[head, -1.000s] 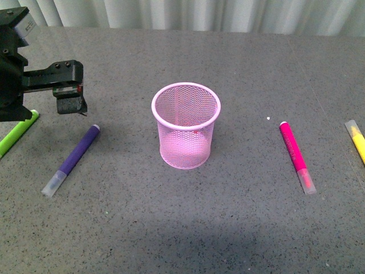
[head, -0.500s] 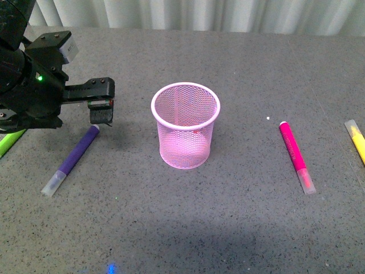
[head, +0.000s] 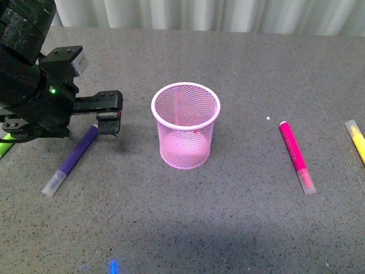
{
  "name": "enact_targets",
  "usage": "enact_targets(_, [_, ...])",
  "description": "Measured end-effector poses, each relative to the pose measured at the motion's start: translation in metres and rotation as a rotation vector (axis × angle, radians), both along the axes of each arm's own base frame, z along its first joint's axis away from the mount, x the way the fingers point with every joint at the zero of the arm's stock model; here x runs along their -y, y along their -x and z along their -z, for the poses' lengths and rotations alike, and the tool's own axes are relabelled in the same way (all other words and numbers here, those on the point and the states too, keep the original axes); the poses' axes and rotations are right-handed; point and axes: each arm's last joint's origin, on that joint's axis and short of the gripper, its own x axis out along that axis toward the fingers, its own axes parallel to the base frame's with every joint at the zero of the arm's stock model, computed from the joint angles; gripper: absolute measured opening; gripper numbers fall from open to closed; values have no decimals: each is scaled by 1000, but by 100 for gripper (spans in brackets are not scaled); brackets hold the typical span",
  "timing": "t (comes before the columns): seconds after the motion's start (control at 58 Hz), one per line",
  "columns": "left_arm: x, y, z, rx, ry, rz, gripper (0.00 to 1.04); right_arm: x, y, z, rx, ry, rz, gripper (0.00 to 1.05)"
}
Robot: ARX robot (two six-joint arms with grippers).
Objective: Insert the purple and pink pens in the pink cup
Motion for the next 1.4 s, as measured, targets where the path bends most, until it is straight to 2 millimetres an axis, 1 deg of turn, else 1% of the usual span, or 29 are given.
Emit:
enact_targets(0.707, [8,-2,3,-3,4,11,96,0,0,0,0,0,0,97])
enact_targets(0.793, [9,-2,5,-6,5,14,86,0,0,0,0,0,0,97])
enact_targets(0.862, [10,-2,5,-7,7,15,76,0,0,0,0,0,0,97])
enact_targets(0.897, [11,-2,5,-8,10,17,72,0,0,0,0,0,0,97])
enact_targets(0.914, [11,-1,5,-9,11,18,69,0,0,0,0,0,0,97])
enact_targets(0.948, [12,-1,5,-10,13,20,65,0,0,0,0,0,0,97])
enact_targets(0.966, [12,-1,5,-10,14,22,62,0,0,0,0,0,0,97])
enact_targets(1.0, [13,-1,6,-12,15,23,58,0,0,0,0,0,0,97])
enact_targets(1.017, [13,-1,6,-12,18,24,55,0,0,0,0,0,0,97])
enact_targets(1.052, [14,-1,6,-14,21,26,51,0,0,0,0,0,0,97])
enact_targets(1.121, [16,0,7,-17,29,30,38,0,0,0,0,0,0,97])
enact_targets(1.259, [17,1,7,-20,34,31,21,0,0,0,0,0,0,97])
enact_targets(1.31, [17,1,7,-17,38,29,11,0,0,0,0,0,0,97])
enact_targets(1.345, [17,2,7,-16,41,30,8,0,0,0,0,0,0,97])
enact_targets(1.397, [16,3,7,-15,43,30,8,0,0,0,0,0,0,97])
